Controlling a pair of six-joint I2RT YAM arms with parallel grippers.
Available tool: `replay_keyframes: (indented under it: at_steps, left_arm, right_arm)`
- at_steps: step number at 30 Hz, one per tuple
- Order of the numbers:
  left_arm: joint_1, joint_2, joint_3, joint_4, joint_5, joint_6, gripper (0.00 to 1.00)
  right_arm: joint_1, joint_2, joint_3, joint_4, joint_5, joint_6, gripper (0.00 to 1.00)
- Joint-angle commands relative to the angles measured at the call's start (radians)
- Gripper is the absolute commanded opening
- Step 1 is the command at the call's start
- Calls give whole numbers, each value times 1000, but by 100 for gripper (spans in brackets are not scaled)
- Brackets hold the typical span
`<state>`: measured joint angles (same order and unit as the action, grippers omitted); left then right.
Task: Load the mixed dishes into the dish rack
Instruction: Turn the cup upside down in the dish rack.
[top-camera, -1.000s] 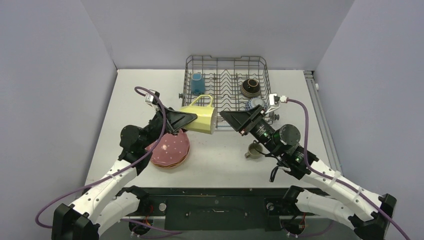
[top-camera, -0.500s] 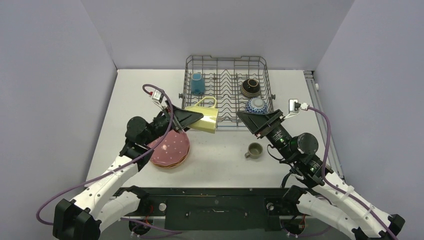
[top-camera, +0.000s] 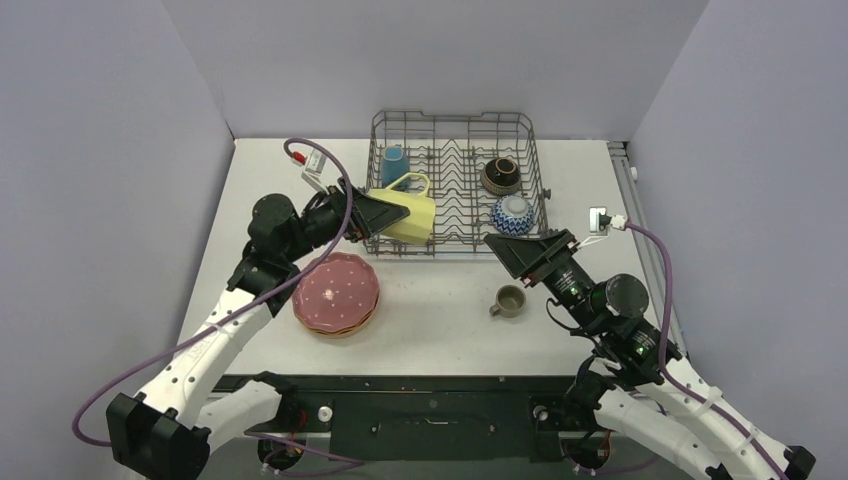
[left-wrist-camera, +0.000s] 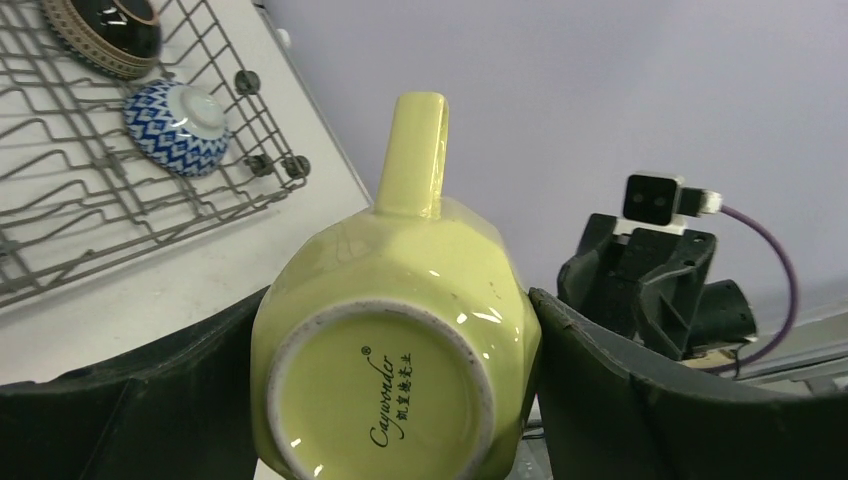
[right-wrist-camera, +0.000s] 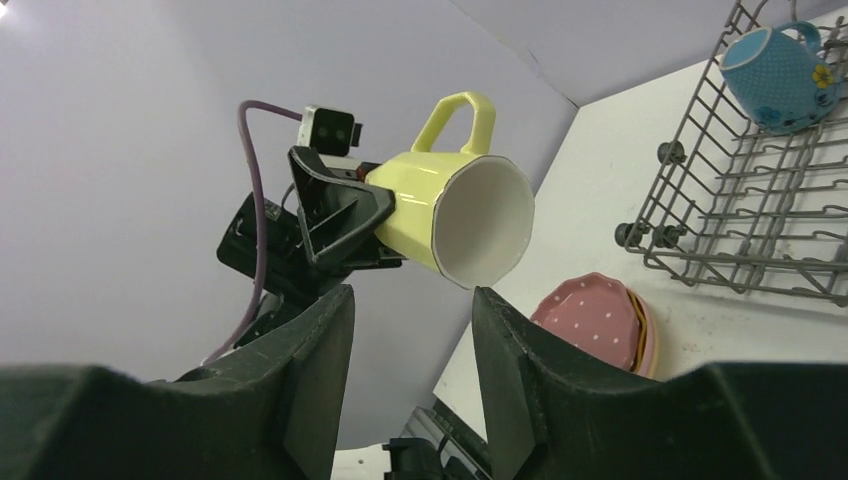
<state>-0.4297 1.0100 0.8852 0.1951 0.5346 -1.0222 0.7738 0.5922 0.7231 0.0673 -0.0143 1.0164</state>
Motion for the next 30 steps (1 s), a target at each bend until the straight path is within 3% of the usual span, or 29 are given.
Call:
replay_keyframes:
  at_steps: [1,11,30]
  left_arm:
    - [25,31,126,-54,-26,171,0]
    - [45,153,297,-254,-116,412,0]
    - [38,392,496,-422,-347,699,0]
  right_arm:
    - [-11,-26,24,-60,24,-64,43]
    - [-16,-73,46,-179,65,-122,44]
    - [-20,-88,46,-229,55,-141,46]
